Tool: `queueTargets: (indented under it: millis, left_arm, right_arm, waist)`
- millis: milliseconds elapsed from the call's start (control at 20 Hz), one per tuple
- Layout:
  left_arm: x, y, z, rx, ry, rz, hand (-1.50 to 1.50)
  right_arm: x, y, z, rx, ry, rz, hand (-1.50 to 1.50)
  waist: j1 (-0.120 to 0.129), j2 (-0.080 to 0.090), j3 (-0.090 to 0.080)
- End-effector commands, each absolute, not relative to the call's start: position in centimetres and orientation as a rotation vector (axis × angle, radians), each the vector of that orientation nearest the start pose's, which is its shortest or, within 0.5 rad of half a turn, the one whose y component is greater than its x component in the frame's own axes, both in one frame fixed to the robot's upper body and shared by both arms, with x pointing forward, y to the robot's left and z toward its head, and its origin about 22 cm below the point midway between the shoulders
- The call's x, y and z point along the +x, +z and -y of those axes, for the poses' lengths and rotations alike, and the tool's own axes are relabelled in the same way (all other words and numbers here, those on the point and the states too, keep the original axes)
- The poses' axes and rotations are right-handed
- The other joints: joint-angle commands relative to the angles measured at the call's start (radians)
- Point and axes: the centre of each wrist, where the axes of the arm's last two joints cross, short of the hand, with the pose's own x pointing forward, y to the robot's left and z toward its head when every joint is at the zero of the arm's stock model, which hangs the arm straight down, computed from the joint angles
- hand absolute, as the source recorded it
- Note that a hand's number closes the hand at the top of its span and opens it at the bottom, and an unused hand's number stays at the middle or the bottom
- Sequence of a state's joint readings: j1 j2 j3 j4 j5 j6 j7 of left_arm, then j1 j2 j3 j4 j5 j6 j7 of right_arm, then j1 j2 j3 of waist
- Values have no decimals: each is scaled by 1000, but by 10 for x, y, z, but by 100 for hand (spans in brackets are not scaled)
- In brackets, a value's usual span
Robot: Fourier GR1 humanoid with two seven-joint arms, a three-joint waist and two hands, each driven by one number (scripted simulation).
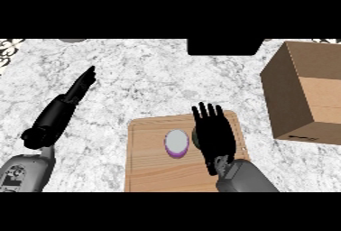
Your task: Pick the squash from the cutting board and place it in the cardboard box
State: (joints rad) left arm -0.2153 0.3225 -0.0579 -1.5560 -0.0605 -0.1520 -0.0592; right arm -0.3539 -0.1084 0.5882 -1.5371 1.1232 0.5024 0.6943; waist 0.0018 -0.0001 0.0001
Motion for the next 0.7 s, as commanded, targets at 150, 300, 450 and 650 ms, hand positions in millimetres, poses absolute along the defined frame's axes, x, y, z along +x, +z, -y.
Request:
queueTargets:
  millis: [150, 300, 450, 650]
  left_arm:
    - [288, 66, -254, 102, -535, 1744, 0]
    - [283, 67, -275, 100, -542, 1751, 0]
    - [289, 60, -273, 91, -518, 1738, 0]
    - [269, 55, -280, 108, -534, 1759, 0]
  right_arm:
    - [274, 53, 89, -923, 1506, 934, -150]
    - [264, 24, 100, -905, 1546, 964, 150]
    - [263, 19, 106, -908, 1627, 1077, 150]
    - [277, 34, 90, -978, 1596, 1172, 150]
  waist:
    - [-1, 0, 0]
    - [1, 0, 0]
    - [0, 0, 0]
    - [5, 0, 0]
